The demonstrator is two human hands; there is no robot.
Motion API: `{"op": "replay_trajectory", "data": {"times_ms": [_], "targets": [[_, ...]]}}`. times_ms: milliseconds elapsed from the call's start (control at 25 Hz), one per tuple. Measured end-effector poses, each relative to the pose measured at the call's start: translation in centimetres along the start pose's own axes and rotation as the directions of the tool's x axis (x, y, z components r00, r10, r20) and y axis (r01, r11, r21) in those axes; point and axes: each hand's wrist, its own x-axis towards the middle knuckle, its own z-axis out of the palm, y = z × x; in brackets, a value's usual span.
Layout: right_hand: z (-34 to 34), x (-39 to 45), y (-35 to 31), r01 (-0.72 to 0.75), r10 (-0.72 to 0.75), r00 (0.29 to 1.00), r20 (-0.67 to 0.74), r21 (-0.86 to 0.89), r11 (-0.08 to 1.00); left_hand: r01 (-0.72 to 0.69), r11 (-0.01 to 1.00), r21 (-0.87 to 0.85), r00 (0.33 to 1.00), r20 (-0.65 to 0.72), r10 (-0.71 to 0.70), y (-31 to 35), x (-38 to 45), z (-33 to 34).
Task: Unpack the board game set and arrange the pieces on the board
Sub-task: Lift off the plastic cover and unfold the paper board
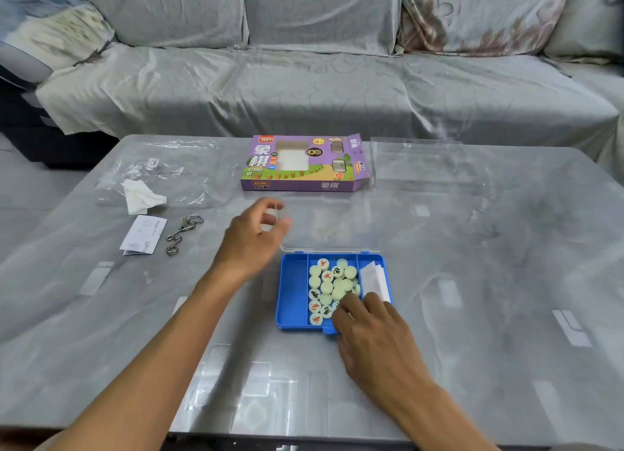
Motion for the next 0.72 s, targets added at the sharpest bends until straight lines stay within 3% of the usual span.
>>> {"op": "replay_trajectory", "data": {"times_ms": [40, 120, 360, 560, 720], "targets": [[0.3, 0.0, -0.2, 0.018, -0.018, 1.0, -0.011, 0.016, 1.0, 0.034, 0.993, 0.113, 0.988, -0.156, -0.016, -0.1, -0.2, 0.6], [0.5, 0.2, -0.6, 0.07, -0.07, 0.998, -0.007, 0.004, 0.998, 0.09, 0.967, 0.236, 0.978, -0.206, -0.041, -0.7, -0.9, 2.3], [-0.4, 0.1, 1.3, -0.034, 0.032, 0.989, 0.144, 0.017, 0.999, 0.042, 0.959, 0.282, 0.992, 0.106, -0.075, -2.1, -1.0, 4.8], [-2.3, -2.7, 6.8, -0.25, 0.252, 0.909, 0.331, -0.05, 0.967, -0.136, 0.885, 0.445, 0.982, 0.176, 0.063, -2.0, -1.7, 5.5], [-4.2, -5.7, 12.7, -0.46, 0.454, 0.817, 0.355, -0.072, 0.885, -0.223, 0.823, 0.522, 0.966, 0.23, 0.116, -1.8, -2.1, 5.9]]}}
